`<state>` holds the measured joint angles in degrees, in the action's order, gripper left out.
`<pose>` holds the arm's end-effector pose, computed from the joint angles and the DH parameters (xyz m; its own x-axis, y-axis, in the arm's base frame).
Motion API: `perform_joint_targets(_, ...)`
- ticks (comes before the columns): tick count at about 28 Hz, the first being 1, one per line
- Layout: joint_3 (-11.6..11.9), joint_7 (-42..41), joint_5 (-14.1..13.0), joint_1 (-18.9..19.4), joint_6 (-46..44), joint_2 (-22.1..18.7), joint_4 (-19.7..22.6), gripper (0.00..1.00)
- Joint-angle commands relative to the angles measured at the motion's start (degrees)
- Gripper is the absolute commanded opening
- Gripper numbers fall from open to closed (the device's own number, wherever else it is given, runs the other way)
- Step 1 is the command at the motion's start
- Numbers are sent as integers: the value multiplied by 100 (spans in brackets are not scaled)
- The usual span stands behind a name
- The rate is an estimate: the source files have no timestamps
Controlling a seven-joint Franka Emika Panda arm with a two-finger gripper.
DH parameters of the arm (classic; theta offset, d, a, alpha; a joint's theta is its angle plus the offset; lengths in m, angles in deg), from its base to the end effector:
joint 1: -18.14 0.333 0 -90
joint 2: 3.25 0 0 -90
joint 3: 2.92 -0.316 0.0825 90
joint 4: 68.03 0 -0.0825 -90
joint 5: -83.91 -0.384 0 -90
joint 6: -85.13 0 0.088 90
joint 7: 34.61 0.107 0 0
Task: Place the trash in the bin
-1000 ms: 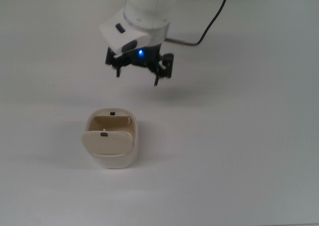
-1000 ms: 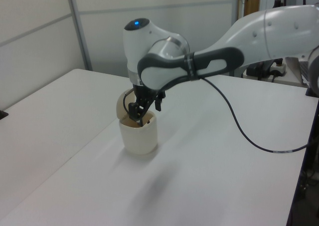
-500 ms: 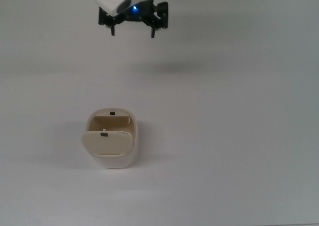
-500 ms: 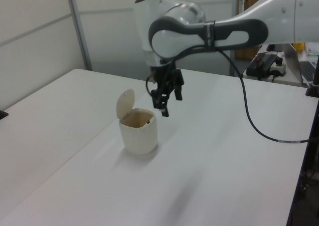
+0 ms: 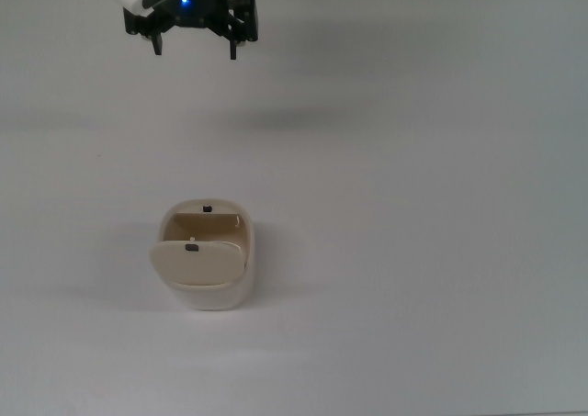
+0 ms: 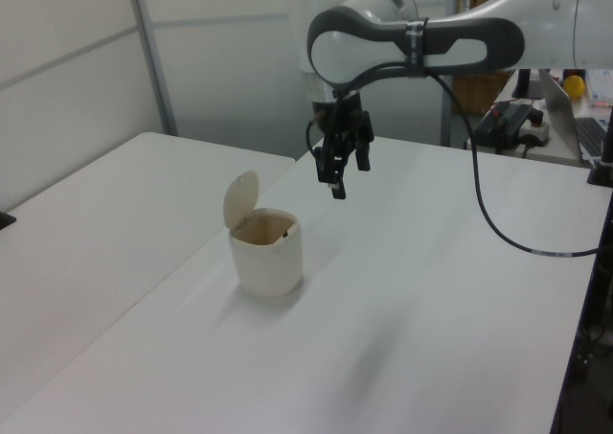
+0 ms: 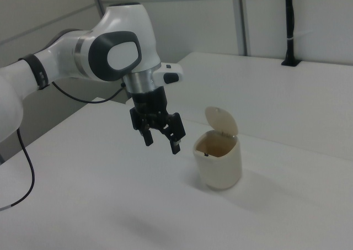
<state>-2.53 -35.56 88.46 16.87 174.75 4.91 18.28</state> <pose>0.5940 -0.0255 0.5727 0.9962 -0.0129 -0.0858 -0.0061 -0.9969 0.0786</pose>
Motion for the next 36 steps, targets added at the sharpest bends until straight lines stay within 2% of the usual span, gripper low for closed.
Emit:
perform_joint_targets(1, 31, -205, -166, -22, -112, -174, 62, 100)
perform_joint_targets(31, 57, -205, -192, -75, -86, -209, 44, 100)
perform_joint_targets(36, 110, -213, -289, -75, -77, -218, 44, 100)
